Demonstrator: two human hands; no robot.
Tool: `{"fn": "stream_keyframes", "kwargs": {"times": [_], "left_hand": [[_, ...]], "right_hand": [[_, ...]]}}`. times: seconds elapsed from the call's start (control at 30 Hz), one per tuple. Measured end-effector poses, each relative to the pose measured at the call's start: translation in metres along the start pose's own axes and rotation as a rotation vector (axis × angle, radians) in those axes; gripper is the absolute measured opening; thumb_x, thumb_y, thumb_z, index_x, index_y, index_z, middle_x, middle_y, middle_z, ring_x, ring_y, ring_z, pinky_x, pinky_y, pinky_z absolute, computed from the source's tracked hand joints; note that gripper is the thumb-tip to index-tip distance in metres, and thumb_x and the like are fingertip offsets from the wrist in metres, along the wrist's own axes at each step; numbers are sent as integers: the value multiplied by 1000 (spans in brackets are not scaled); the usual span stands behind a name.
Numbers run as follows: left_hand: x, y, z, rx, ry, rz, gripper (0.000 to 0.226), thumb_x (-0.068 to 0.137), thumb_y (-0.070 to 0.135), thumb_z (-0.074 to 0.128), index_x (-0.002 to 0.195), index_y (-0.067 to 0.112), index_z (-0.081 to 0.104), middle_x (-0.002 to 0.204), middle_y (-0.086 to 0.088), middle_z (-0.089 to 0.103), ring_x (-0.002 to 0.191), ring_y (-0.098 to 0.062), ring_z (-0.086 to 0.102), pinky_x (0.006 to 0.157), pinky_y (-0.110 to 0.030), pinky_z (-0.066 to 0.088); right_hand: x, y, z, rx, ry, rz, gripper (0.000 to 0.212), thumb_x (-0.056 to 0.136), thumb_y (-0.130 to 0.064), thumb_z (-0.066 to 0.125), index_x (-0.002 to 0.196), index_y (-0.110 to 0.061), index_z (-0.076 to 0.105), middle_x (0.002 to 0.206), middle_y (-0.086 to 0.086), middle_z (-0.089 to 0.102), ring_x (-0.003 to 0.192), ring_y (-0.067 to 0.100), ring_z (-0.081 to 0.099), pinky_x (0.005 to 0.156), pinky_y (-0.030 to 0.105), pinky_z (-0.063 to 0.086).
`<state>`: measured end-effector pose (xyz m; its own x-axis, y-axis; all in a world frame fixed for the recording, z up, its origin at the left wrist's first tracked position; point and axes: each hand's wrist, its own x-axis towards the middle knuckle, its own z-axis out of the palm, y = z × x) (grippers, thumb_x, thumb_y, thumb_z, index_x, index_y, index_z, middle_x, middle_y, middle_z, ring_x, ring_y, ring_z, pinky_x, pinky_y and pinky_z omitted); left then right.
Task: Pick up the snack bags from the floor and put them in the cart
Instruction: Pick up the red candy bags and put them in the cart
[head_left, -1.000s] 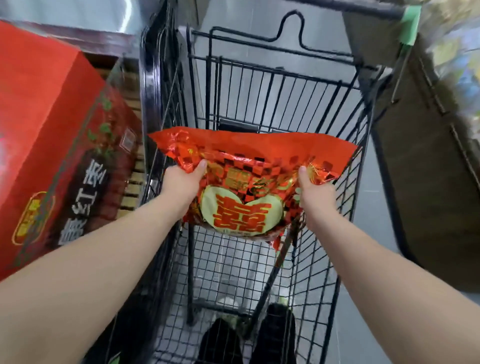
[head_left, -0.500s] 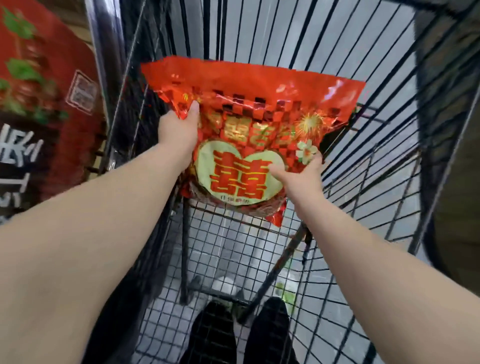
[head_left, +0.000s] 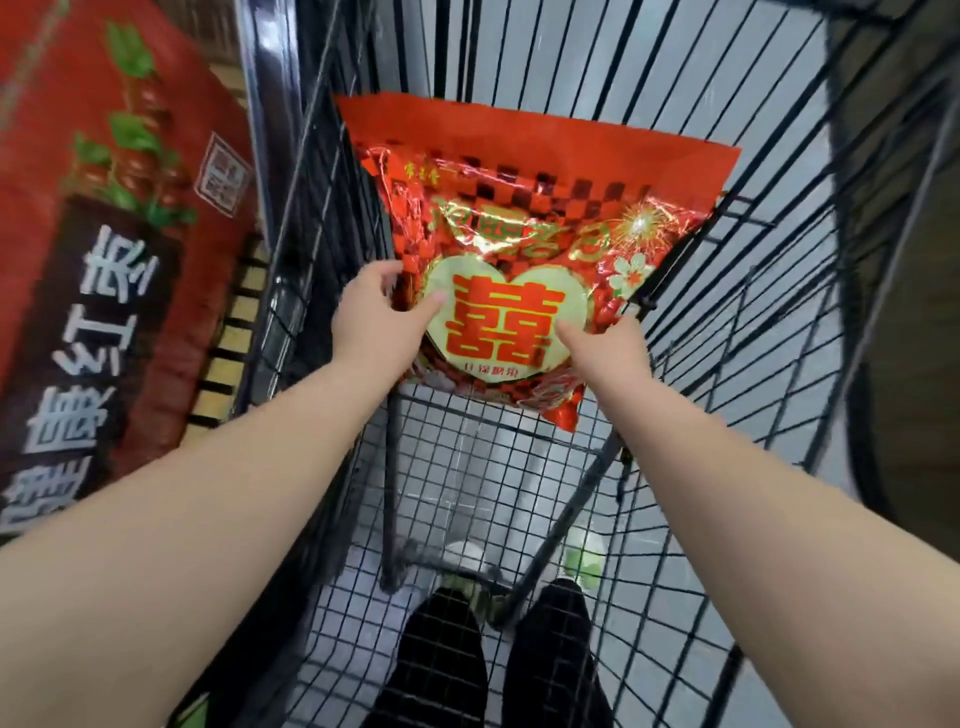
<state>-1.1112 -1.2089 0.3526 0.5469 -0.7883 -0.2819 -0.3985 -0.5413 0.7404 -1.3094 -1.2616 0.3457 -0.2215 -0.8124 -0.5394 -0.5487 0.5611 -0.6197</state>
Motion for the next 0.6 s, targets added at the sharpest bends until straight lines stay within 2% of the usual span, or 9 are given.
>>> {"fn": "stream_keyframes", "kwargs": {"times": [0.1,0.17,0.27,0.37,0.47,0.53,0.6], "left_hand": [[-18,5,-6,-1,-20,3,36,85,33,64,118,21,59,117,3,63,104,-15,60,97,-40,47],[-45,20,-27,-15,-42,36,30,87,29,61,116,20,61,113,4,65,102,-12,59,97,-35,47],[-84,40,-53,-30,-65,83,26,87,28,60,113,23,62,110,5,66,101,-10,59,93,-30,47],[-128,57,-77,-58,-70,135,19,87,27,60,106,28,62,107,6,67,100,-12,61,90,-31,49],[-185,67,-102,-64,-59,187,20,87,29,61,106,27,63,106,7,67,96,-12,63,88,-33,52],[-225,66,-116,-73,-44,187,15,86,31,62,102,29,63,102,7,68,92,-13,65,84,-35,54],[-274,56,-130,-110,25,182,11,87,29,62,98,29,64,97,7,68,87,-15,65,83,-37,55]], "right_hand": [[-26,-1,-12,7,-47,-39,60,82,-40,67,130,-13,42,119,3,57,100,22,61,86,41,53],[-64,-6,-34,17,-65,-126,58,87,-36,64,135,-13,41,115,-2,51,93,14,56,80,33,52],[-116,-11,-64,-22,-68,-267,50,88,-37,61,132,-17,45,109,-6,49,81,8,55,77,34,54],[-161,-9,-89,7,-89,-389,42,89,-34,61,126,-18,48,114,-5,54,89,8,55,64,19,44],[-205,1,-112,33,-125,-481,31,90,-32,61,118,-20,51,112,-4,58,92,10,57,56,13,40],[-234,12,-124,57,-157,-545,25,90,-32,60,111,-22,53,108,-3,60,90,10,58,57,16,45],[-267,30,-134,73,-207,-606,21,90,-32,61,107,-22,55,106,-3,61,89,9,59,65,22,50]]}}
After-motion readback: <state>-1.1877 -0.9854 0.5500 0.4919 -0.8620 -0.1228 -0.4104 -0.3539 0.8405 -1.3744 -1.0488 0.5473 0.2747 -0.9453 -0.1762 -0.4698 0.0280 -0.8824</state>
